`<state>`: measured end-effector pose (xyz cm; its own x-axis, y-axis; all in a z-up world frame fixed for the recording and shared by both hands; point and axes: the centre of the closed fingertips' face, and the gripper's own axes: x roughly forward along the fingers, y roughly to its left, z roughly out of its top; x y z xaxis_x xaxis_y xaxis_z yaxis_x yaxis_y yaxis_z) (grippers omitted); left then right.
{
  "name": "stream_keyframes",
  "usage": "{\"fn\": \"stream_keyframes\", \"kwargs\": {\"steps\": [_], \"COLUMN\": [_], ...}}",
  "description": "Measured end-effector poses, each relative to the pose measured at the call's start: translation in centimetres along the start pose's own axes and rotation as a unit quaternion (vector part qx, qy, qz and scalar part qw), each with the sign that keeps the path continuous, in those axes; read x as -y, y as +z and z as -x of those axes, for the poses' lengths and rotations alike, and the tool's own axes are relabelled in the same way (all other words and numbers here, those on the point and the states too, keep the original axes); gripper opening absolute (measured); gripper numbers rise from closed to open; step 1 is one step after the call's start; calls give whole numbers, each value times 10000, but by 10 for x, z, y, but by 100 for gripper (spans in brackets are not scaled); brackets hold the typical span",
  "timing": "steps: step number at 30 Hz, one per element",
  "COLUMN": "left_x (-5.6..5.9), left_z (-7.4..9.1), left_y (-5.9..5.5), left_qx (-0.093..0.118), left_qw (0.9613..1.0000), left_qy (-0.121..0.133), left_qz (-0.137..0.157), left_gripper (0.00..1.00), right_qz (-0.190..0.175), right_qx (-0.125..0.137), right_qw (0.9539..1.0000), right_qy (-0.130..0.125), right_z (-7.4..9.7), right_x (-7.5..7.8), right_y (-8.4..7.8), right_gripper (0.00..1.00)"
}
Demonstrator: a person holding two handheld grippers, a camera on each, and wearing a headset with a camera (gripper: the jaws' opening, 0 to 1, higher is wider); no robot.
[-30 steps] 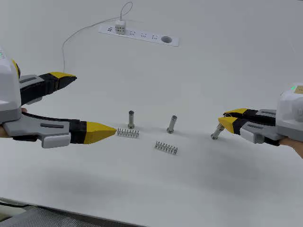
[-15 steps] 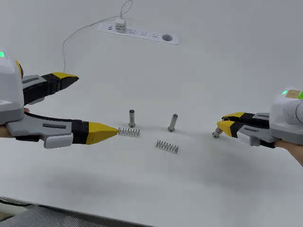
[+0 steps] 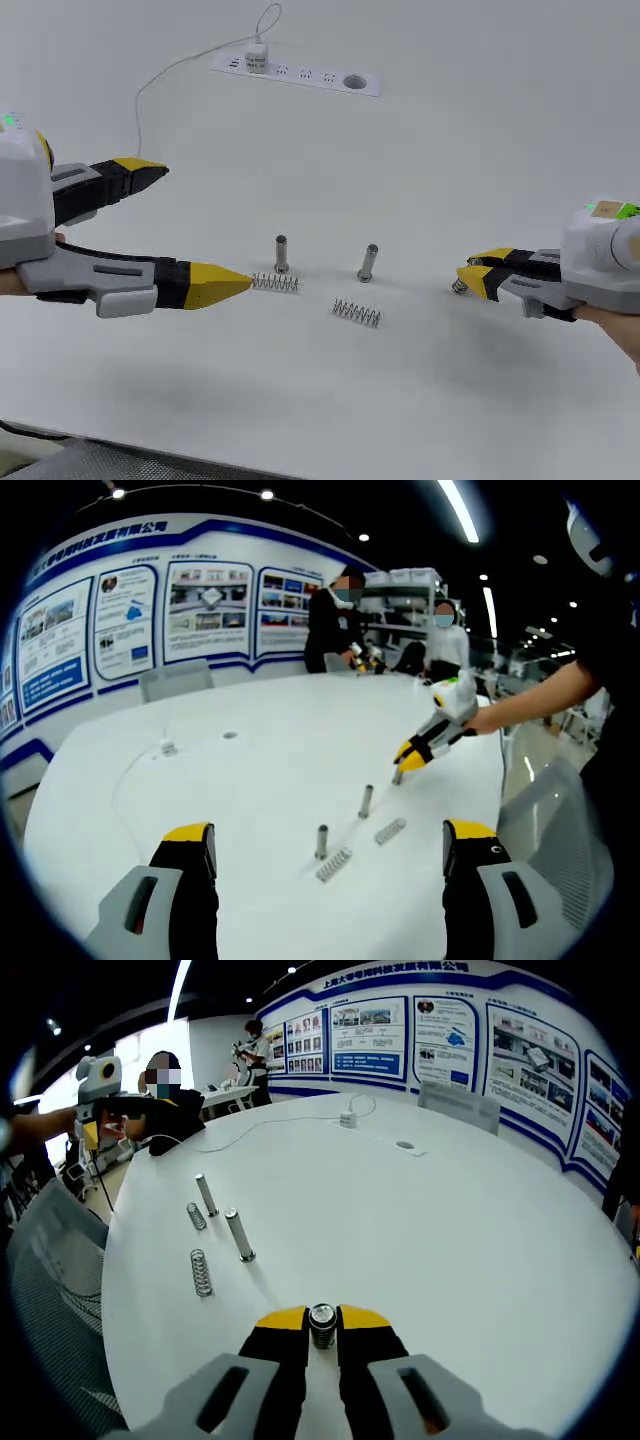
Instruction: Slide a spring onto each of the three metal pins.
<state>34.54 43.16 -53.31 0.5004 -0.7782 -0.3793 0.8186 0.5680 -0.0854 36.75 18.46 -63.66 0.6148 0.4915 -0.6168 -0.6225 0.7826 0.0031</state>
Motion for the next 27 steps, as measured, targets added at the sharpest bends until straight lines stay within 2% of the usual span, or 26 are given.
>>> {"fn": "stream_keyframes", "kwargs": {"steps": [15, 27], "left_x": [8, 9], "left_z": [-6, -2], "left_y": [8, 11], "left_qx": [42, 30], "left_qw": [10000, 10000], "left_qy": [-79, -80], "left_qz": [-25, -44], "left_gripper": [96, 96], "right_qz": [117, 72], "right_qx": [-110, -47], "right_qw": [9998, 10000], "right_qy": [74, -37], "right_z": [1, 10], "right_x": [-2, 3], "right_y": [-1, 2], "right_gripper": [12, 16]}}
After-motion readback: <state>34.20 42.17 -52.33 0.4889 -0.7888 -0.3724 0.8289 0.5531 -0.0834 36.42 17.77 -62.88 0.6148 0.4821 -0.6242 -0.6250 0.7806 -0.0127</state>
